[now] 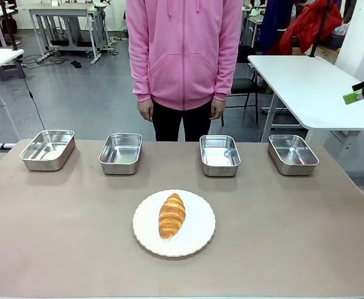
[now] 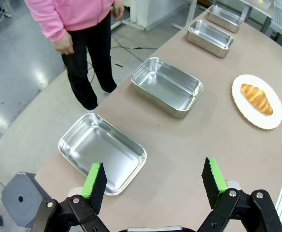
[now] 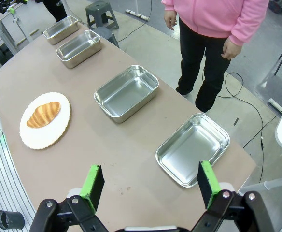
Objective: Place the bread in the container.
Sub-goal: Place the Butter Roll into the Airtight Container indicated by the human.
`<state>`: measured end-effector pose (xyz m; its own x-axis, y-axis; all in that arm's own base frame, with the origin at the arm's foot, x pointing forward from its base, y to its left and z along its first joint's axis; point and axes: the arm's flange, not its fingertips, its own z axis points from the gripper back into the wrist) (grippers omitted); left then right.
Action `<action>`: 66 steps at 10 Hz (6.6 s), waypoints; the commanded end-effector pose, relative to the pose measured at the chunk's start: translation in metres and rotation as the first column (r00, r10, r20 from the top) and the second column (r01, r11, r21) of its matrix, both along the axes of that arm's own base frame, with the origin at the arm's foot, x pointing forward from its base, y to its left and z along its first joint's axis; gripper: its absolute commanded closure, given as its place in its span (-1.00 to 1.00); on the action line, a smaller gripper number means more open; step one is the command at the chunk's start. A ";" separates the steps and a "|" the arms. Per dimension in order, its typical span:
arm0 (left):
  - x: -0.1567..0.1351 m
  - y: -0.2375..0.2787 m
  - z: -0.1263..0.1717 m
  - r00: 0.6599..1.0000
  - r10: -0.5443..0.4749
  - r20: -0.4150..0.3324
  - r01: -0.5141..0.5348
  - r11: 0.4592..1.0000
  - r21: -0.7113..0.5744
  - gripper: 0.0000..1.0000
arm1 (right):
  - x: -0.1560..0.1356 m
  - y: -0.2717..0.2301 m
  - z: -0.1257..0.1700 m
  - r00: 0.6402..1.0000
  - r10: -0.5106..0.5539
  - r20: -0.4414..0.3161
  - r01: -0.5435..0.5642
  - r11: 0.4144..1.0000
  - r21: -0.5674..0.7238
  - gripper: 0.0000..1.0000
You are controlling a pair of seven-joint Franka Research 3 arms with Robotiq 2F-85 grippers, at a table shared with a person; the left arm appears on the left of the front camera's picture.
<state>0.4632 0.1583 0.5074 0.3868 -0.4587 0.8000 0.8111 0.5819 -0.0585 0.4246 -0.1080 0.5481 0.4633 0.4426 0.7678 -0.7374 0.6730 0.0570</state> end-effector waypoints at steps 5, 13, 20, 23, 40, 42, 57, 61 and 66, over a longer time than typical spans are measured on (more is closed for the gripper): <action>0.000 -0.001 0.001 1.000 -0.001 0.002 0.001 1.000 0.004 -1.00 | 0.001 0.000 0.000 1.000 0.005 0.008 -0.005 1.000 0.010 -1.00; 0.000 -0.001 0.001 1.000 -0.001 0.002 0.001 1.000 0.004 -1.00 | 0.001 0.000 0.000 1.000 0.005 0.008 -0.005 1.000 0.010 -1.00; 0.000 -0.001 0.001 1.000 -0.001 0.002 0.001 1.000 0.004 -1.00 | 0.001 0.000 0.000 1.000 0.005 0.008 -0.005 1.000 0.010 -1.00; 0.000 -0.001 0.001 1.000 -0.001 0.002 0.001 1.000 0.004 -1.00 | 0.001 0.000 0.000 1.000 0.005 0.008 -0.005 1.000 0.010 -1.00; 0.000 -0.001 0.001 1.000 -0.001 0.002 0.001 1.000 0.004 -1.00 | 0.001 0.000 0.000 1.000 0.005 0.008 -0.005 1.000 0.010 -1.00; 0.000 -0.001 0.001 1.000 -0.001 0.002 0.001 1.000 0.004 -1.00 | 0.001 0.000 0.000 1.000 0.005 0.008 -0.005 1.000 0.010 -1.00; 0.000 -0.001 0.001 1.000 -0.001 0.002 0.001 1.000 0.004 -1.00 | 0.001 0.000 0.000 1.000 0.005 0.008 -0.005 1.000 0.010 -1.00; 0.000 -0.001 0.001 1.000 -0.001 0.002 0.001 1.000 0.004 -1.00 | 0.001 0.000 0.000 1.000 0.005 0.008 -0.005 1.000 0.010 -1.00; 0.000 -0.001 0.001 1.000 -0.001 0.002 0.001 1.000 0.004 -1.00 | 0.001 0.000 0.000 1.000 0.005 0.008 -0.005 1.000 0.010 -1.00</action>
